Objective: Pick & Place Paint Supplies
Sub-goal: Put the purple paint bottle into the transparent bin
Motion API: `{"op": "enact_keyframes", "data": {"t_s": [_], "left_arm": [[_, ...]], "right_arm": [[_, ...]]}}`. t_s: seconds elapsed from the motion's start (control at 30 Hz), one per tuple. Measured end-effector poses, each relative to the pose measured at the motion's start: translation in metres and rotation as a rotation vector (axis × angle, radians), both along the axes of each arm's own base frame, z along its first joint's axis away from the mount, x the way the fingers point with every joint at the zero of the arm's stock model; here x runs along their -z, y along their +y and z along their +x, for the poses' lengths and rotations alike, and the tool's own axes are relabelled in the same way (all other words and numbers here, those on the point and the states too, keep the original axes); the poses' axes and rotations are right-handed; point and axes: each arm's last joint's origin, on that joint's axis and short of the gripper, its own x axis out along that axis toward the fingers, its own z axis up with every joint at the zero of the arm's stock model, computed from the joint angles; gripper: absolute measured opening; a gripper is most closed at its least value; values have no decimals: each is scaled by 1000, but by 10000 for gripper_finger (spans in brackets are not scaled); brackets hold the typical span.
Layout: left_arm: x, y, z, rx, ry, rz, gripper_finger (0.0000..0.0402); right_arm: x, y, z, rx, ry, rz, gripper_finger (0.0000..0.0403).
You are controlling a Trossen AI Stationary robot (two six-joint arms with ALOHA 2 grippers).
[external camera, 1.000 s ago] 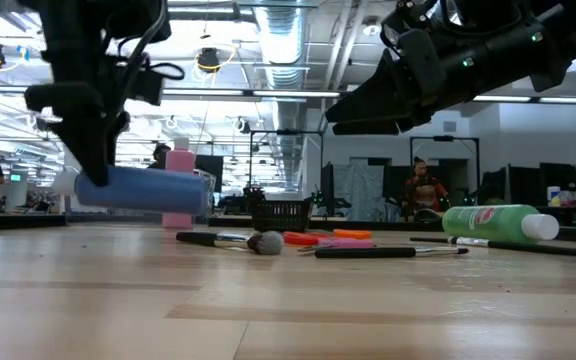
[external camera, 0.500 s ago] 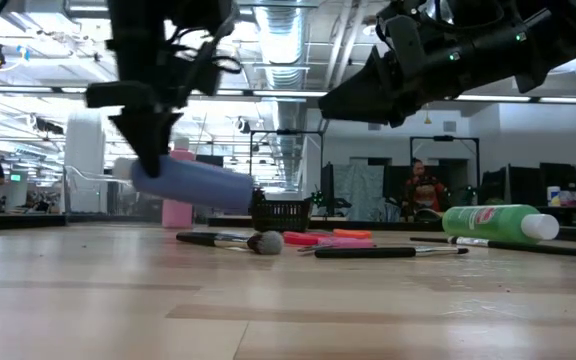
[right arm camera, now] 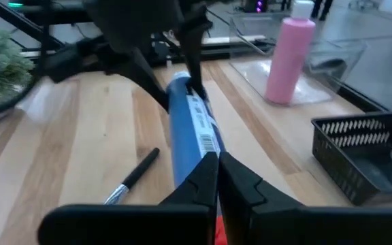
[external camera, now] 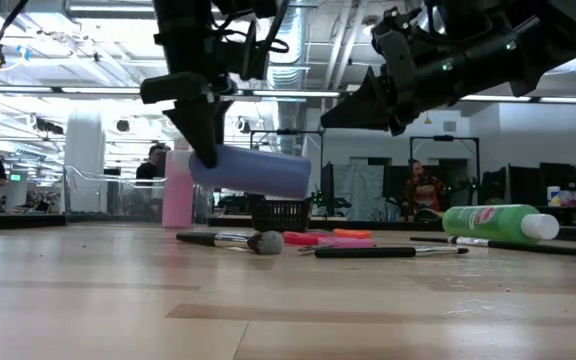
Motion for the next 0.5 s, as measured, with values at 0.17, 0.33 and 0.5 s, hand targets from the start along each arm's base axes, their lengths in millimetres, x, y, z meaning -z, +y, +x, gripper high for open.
{"op": "enact_keyframes", "data": {"t_s": [0.17,0.33,0.5], "left_arm": [[-4,-4,5,31,-39,8,136],[-5,-9,7,73,-63,2,136],[-4,-10,6,86,-46,-13,136]], "right_arm": [[7,-9,1,26,43,38,0],[23,-13,14,-12,80,67,0],[42,-11,42,-39,197,70,0]]}}
